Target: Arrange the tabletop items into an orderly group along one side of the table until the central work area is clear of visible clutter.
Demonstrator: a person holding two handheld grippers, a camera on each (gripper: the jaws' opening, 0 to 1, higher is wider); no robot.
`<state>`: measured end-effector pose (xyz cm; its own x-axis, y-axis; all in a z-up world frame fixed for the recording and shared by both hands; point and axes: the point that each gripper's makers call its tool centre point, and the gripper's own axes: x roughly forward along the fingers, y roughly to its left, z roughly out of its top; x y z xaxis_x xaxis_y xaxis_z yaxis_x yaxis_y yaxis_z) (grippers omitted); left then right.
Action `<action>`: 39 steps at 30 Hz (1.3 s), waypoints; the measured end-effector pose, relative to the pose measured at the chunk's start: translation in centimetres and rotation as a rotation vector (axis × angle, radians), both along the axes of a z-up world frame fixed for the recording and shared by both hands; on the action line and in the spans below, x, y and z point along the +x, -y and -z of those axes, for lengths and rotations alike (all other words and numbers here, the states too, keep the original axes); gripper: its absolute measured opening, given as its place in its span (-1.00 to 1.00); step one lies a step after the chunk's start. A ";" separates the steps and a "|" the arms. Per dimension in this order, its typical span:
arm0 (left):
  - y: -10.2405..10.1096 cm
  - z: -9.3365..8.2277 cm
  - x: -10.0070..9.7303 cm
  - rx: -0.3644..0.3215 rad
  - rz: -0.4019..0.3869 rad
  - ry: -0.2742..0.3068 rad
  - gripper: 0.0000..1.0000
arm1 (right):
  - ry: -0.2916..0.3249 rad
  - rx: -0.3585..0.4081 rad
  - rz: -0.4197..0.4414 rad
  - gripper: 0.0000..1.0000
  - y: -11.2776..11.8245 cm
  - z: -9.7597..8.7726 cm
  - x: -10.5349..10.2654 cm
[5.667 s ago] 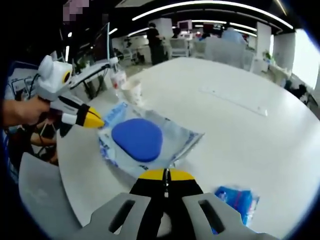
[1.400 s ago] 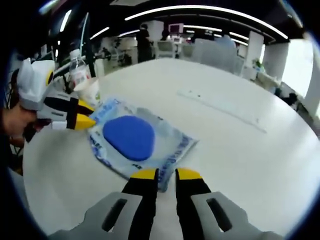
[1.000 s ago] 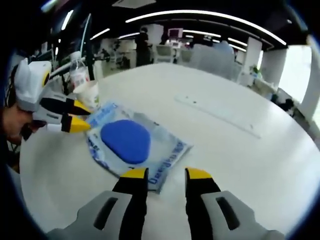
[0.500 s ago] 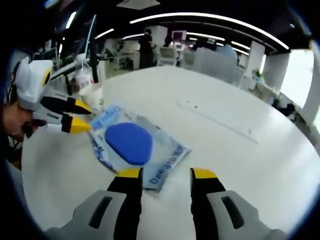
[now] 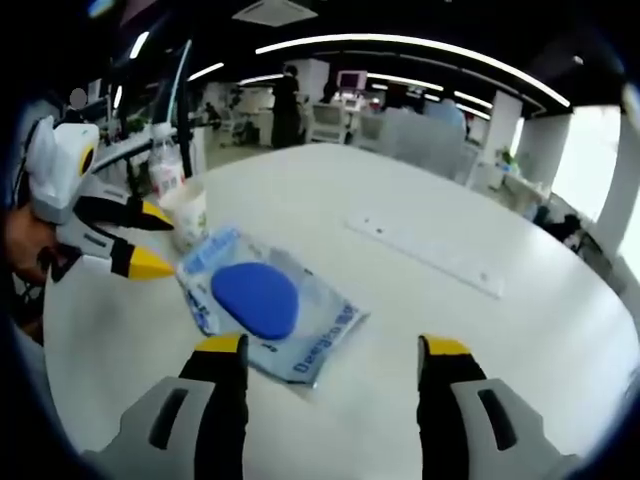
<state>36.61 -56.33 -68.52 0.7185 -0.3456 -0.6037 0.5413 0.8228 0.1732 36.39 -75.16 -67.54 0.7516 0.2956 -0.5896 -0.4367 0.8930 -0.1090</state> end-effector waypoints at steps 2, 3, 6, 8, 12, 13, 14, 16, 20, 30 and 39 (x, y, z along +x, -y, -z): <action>0.1 -0.1 -0.1 -0.013 -0.009 -0.006 -0.04 | 0.003 -0.003 -0.004 0.38 0.0 -0.3 -0.1; 0.0 -0.1 -0.2 -0.015 -0.014 -0.008 0.07 | 0.006 -0.004 -0.003 0.41 0.0 -0.6 -0.2; 0.3 -0.5 -0.6 -0.028 -0.018 -0.003 0.25 | 0.017 -0.004 0.001 0.50 0.2 -1.1 -0.3; 0.4 -0.7 -1.0 -0.027 -0.013 -0.005 0.30 | 0.019 -0.009 0.002 0.54 0.3 -1.3 -0.5; 0.2 -1.0 -1.3 -0.018 -0.023 0.003 0.61 | 0.026 -0.006 0.007 0.61 0.5 -1.9 -0.8; 0.2 -1.2 -1.5 -0.022 -0.024 0.007 0.64 | 0.027 -0.005 0.008 0.63 0.5 -2.0 -0.9; 0.2 -1.4 -1.6 -0.025 -0.024 0.009 0.65 | 0.029 -0.004 0.010 0.64 0.5 -2.2 -1.1; 0.2 -1.8 -1.7 -0.030 -0.027 0.019 0.71 | 0.025 0.003 0.011 0.65 0.5 -2.4 -1.3; 0.2 -2.5 -2.2 -0.042 -0.035 0.024 0.85 | 0.024 0.006 0.009 0.69 0.3 -2.9 -1.9; -0.4 -4.1 -3.6 -0.062 -0.050 0.032 0.98 | 0.052 0.025 -0.014 0.70 -0.4 -4.9 -3.1; 0.1 -5.9 -4.5 -0.123 -0.025 0.040 0.98 | 0.063 0.033 -0.040 0.69 -0.3 -5.8 -4.4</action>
<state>32.06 -56.47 -62.60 0.7507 -0.3966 -0.5284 0.5146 0.8526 0.0911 31.98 -74.91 -61.75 0.7739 0.3449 -0.5312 -0.4655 0.8784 -0.1079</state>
